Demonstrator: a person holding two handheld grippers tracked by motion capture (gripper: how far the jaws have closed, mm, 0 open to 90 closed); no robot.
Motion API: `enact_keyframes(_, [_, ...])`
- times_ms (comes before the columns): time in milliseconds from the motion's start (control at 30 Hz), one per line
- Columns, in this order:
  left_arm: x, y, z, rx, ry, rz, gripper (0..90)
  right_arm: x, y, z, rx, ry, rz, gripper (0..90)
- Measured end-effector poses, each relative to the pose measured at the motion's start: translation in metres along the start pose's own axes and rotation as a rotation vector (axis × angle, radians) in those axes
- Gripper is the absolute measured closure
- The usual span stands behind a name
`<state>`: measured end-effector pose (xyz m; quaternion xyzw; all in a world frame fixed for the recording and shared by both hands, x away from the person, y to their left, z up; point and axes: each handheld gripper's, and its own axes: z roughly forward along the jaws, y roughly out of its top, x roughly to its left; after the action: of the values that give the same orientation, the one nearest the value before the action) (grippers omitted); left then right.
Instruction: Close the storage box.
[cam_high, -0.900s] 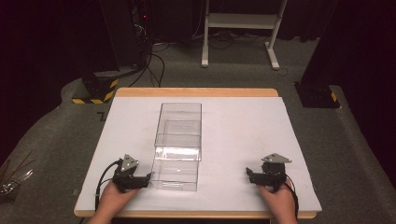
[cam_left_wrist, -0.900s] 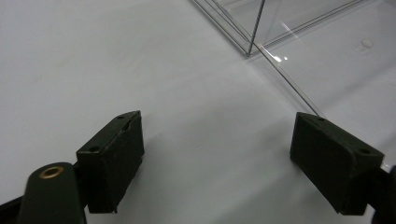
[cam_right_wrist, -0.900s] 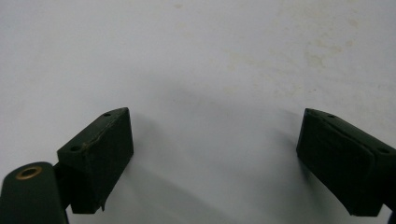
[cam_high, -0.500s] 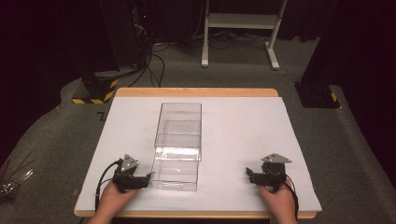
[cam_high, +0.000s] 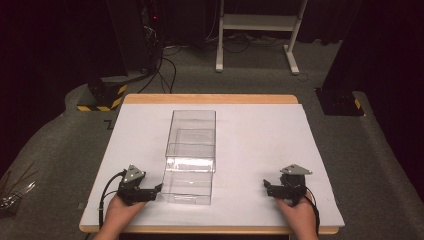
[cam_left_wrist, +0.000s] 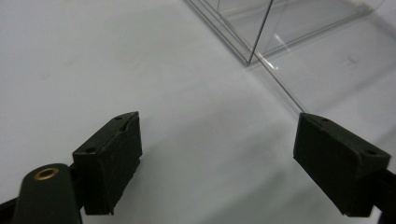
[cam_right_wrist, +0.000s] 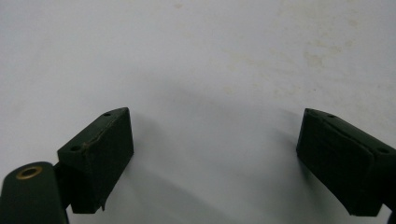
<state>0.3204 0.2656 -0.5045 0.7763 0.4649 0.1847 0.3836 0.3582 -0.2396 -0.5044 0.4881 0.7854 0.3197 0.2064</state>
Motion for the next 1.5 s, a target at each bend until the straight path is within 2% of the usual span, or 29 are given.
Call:
enact_keyframes(200, [0.001,-0.001,-0.003,-0.001,-0.015,0.018,15.9,0.0,0.0,0.0,0.0,0.001,0.0,10.8])
enact_keyframes(367, [-0.001,0.002,-0.01,-0.021,-0.02,0.05,15.4,0.0,0.0,0.0,0.001,0.0,0.001,10.9])
enact_keyframes(633, [-0.002,0.006,-0.022,-0.077,-0.029,0.041,15.4,0.0,0.0,0.0,0.0,0.0,0.002,10.9])
enact_keyframes(1100, [-0.005,0.009,-0.039,-0.122,-0.049,0.058,15.5,0.0,0.0,0.0,0.0,0.001,0.002,10.9])
enact_keyframes(1500, [-0.013,0.012,-0.054,-0.179,-0.07,0.056,15.5,0.0,0.0,0.0,0.0,0.002,0.005,10.9])
